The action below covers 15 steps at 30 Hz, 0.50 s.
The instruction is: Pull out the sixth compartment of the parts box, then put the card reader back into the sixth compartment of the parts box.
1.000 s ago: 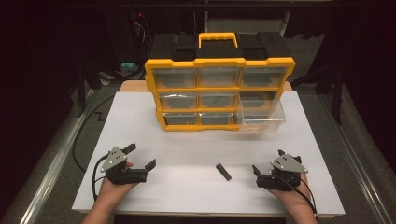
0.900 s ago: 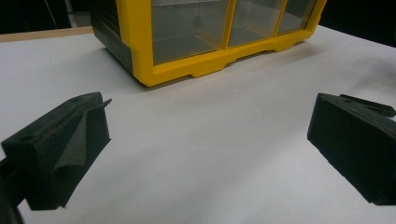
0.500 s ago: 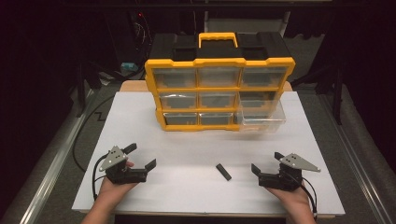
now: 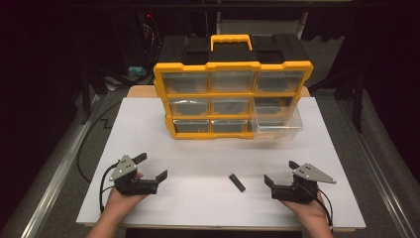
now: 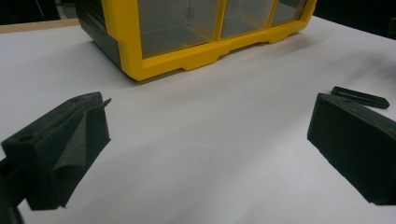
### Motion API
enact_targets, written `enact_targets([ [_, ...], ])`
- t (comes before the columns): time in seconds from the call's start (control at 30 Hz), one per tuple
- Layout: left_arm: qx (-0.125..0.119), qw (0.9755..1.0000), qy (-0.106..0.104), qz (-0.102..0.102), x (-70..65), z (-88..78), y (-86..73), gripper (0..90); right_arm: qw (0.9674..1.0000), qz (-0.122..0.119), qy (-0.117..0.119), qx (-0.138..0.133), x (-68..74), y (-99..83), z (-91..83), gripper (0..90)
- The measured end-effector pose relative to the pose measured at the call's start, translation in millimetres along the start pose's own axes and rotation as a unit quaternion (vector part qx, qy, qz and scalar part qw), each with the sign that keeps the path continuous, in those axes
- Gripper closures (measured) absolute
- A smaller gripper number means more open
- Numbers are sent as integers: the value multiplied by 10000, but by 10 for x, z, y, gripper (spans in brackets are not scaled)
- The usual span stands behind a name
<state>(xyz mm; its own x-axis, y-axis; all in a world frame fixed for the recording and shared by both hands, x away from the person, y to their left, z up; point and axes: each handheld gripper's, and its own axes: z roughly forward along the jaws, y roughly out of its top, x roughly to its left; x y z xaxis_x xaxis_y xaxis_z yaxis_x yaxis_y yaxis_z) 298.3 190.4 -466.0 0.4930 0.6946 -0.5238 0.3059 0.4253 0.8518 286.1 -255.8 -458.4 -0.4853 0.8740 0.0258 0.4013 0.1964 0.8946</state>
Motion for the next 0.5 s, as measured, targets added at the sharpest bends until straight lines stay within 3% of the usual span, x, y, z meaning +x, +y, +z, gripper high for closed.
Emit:
enact_targets([
  [0.5,-49,10000,-63,20,-21,22,4,2,9996,-118,-171,167,10,27,-46,0],
])
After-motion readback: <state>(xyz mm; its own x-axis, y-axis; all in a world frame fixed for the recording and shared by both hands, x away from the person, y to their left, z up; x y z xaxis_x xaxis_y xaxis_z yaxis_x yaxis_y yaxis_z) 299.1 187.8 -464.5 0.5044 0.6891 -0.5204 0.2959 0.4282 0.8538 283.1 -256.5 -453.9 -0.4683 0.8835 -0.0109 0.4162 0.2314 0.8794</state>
